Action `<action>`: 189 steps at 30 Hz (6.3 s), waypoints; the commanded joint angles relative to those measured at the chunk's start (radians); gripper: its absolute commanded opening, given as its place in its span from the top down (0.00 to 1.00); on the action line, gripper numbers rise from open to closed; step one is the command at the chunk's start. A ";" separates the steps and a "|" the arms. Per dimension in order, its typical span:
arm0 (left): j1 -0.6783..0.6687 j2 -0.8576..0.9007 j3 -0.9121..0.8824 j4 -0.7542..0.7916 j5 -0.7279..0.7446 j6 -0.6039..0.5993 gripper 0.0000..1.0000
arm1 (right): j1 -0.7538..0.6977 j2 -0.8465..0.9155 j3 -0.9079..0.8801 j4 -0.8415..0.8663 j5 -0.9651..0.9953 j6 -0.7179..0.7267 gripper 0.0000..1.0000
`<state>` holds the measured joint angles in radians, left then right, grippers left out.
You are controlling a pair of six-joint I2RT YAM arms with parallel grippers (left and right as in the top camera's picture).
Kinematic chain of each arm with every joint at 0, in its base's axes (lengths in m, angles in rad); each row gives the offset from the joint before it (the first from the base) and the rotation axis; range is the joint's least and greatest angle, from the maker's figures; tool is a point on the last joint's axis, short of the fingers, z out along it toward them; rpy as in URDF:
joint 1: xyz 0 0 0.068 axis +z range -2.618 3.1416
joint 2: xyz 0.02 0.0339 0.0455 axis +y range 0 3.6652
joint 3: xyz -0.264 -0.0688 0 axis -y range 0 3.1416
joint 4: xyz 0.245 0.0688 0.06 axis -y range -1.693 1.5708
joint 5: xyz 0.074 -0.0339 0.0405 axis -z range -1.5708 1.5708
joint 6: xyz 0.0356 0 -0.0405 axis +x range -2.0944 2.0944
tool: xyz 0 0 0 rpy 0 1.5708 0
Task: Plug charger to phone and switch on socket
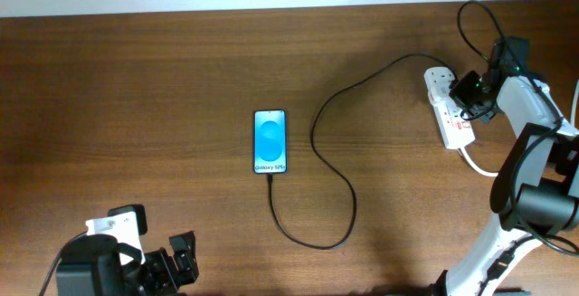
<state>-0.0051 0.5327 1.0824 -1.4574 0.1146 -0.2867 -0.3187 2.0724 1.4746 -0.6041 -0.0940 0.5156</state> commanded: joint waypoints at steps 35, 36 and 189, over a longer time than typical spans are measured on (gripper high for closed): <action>-0.001 -0.003 -0.001 0.001 -0.011 0.012 0.01 | 0.004 -1.155 -0.004 -0.834 0.100 -0.067 0.96; -0.001 -0.003 -0.001 0.001 -0.011 0.012 0.01 | 0.004 -1.213 -0.004 -0.857 0.100 -0.067 0.96; -0.126 -0.528 -1.074 1.445 0.010 0.244 0.01 | 0.250 -2.067 -1.469 0.524 0.103 -0.542 0.02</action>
<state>-0.1272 0.0135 0.0154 -0.0288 0.1715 -0.1230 -0.0639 0.0158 0.0116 -0.0746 0.0032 -0.0273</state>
